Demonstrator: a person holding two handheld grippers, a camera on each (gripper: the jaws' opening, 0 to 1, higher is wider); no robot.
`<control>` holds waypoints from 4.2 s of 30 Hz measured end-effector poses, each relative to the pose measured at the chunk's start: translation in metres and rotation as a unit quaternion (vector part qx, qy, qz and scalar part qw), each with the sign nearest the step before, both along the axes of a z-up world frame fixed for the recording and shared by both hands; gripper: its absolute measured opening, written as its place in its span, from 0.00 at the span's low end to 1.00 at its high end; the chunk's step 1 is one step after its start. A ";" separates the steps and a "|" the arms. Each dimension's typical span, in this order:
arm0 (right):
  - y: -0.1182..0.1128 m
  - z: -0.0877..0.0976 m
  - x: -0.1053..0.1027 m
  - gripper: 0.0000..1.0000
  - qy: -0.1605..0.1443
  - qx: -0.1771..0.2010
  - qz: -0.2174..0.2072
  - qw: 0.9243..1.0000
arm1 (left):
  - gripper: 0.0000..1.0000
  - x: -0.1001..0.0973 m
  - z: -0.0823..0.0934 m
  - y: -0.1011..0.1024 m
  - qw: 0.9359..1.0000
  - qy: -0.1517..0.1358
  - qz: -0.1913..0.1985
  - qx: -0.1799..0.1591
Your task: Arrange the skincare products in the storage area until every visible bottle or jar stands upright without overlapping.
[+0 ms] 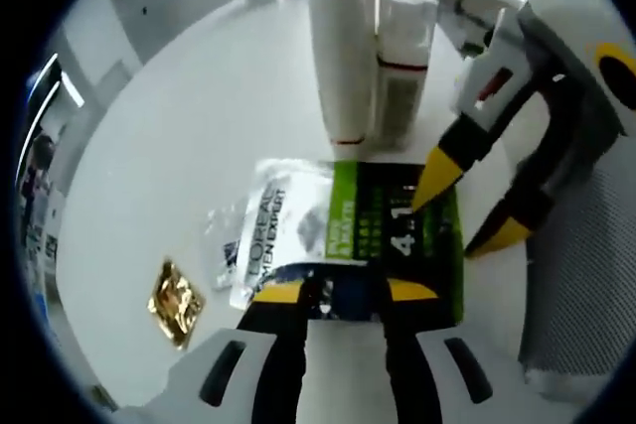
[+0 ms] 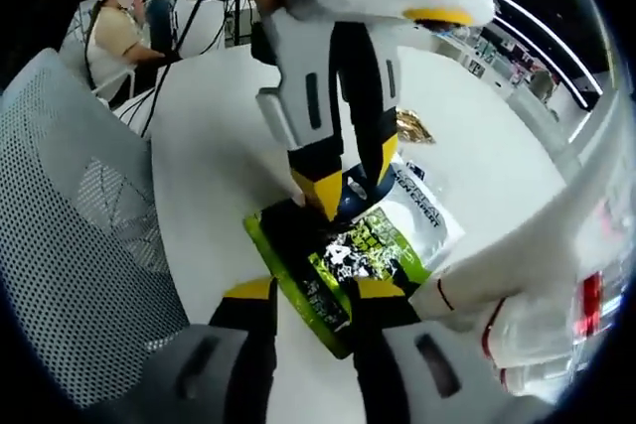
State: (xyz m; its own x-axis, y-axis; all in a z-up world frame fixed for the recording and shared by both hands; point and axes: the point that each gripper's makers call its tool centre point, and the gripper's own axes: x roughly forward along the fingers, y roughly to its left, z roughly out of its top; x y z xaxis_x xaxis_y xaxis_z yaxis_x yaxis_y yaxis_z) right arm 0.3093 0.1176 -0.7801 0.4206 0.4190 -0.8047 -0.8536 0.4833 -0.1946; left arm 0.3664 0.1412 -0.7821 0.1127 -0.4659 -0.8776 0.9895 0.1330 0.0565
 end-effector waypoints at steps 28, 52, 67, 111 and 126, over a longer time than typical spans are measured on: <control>0.017 0.002 0.001 0.29 0.024 0.048 -0.010 0.999 | 0.36 -0.006 0.011 0.011 1.000 -0.017 0.005 0.011; 0.000 0.082 -0.018 0.41 -0.047 0.104 -0.033 0.993 | 0.66 -0.032 0.083 0.034 0.978 -0.044 0.166 -0.121; -0.045 0.143 -0.025 0.70 -0.125 0.144 -0.145 0.971 | 0.86 -0.051 0.123 0.063 0.958 -0.059 0.219 -0.176; -0.115 0.148 -0.015 1.00 -0.089 0.210 -0.138 0.964 | 0.96 -0.065 0.143 0.074 0.923 -0.103 0.332 -0.166; -0.125 0.141 -0.004 1.00 -0.093 0.210 -0.147 0.962 | 0.50 -0.020 0.140 0.040 0.952 -0.107 0.230 -0.171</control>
State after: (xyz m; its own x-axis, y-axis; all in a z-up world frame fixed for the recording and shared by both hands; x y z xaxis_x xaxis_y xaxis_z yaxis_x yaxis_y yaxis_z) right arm 0.3054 -0.0074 -0.6392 0.6907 0.5311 -0.4907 -0.6369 0.7682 -0.0651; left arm 0.3468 0.1813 -0.6424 0.5329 -0.5790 -0.6171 0.7933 0.5957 0.1260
